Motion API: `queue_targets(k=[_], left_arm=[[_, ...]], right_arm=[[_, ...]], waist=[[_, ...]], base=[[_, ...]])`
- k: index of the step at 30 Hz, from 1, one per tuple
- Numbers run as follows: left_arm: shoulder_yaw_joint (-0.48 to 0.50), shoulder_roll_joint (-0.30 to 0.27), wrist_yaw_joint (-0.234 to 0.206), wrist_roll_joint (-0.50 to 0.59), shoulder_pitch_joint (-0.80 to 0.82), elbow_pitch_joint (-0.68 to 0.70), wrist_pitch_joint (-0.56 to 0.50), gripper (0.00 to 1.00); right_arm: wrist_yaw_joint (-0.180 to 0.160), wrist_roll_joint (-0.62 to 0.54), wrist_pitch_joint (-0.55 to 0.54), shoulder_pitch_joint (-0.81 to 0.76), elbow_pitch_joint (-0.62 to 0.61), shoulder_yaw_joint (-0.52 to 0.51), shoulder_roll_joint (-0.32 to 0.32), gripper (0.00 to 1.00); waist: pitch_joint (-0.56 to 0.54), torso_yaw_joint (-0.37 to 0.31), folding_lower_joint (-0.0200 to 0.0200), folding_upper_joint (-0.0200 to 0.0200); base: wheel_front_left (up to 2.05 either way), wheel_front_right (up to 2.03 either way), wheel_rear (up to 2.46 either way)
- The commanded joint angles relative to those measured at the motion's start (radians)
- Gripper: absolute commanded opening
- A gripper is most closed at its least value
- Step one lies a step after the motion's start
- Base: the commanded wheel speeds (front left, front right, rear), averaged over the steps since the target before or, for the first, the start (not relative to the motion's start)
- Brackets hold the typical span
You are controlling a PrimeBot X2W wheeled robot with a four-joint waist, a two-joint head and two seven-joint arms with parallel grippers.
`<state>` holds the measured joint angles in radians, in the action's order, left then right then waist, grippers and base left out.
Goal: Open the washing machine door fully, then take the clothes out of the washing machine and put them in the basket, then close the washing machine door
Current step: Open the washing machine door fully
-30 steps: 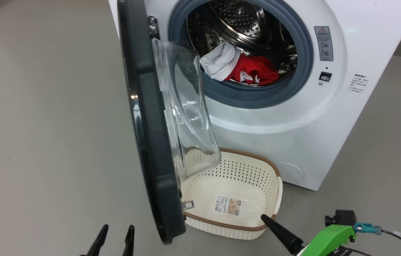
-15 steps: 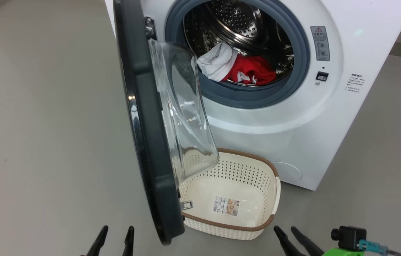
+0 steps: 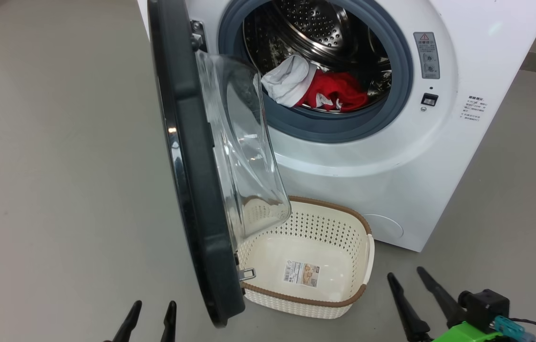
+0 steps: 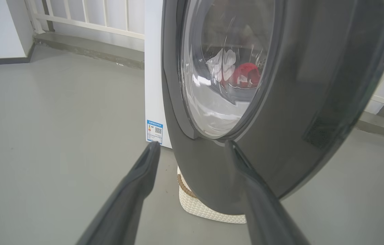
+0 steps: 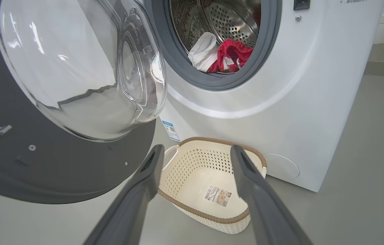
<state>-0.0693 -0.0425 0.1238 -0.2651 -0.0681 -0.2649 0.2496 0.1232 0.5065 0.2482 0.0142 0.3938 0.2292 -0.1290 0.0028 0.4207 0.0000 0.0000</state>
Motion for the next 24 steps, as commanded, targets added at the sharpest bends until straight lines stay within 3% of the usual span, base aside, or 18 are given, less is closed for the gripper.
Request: queue_targets(k=[1, 7, 19, 20, 21, 24], left_arm=[[0.033, -0.008, 0.004, -0.002, 0.015, 0.027, 0.012, 1.0], [0.033, -0.008, 0.004, -0.001, 0.013, 0.031, 0.012, 1.0], [0.035, -0.008, 0.005, -0.002, 0.016, 0.035, 0.012, 1.0], [0.035, -0.008, 0.004, 0.003, 0.016, 0.037, 0.012, 0.92], [0.036, -0.008, 0.002, 0.01, 0.016, 0.038, 0.012, 0.0], [0.044, -0.008, 0.0, -0.003, 0.024, 0.065, 0.012, 0.0]], right_arm=[[0.008, -0.044, 0.013, -0.002, -0.044, -0.011, 0.003, 1.0], [0.008, -0.151, 0.013, -0.064, -0.083, -0.093, 0.048, 1.0], [0.008, -0.172, 0.013, -0.069, -0.076, -0.116, 0.068, 1.0], [0.008, -0.173, 0.013, -0.069, -0.076, -0.116, 0.069, 1.0], [0.008, -0.173, 0.013, -0.068, -0.077, -0.117, 0.07, 1.0], [0.008, -0.174, 0.013, -0.068, -0.079, -0.116, 0.072, 1.0]], waist=[[0.0, 0.0, 0.0, 0.0], [-0.004, 0.001, 0.0, 0.0], [-0.006, 0.0, 0.0, 0.0], [-0.006, 0.0, 0.0, 0.0], [-0.007, 0.0, 0.0, 0.0], [-0.01, 0.0, 0.0, 0.0]], base=[[0.0, 0.0, 0.0], [0.0, 0.0, 0.0], [0.0, 0.0, 0.0], [0.0, 0.0, 0.0], [0.0, 0.0, 0.0], [0.0, 0.0, 0.0]])
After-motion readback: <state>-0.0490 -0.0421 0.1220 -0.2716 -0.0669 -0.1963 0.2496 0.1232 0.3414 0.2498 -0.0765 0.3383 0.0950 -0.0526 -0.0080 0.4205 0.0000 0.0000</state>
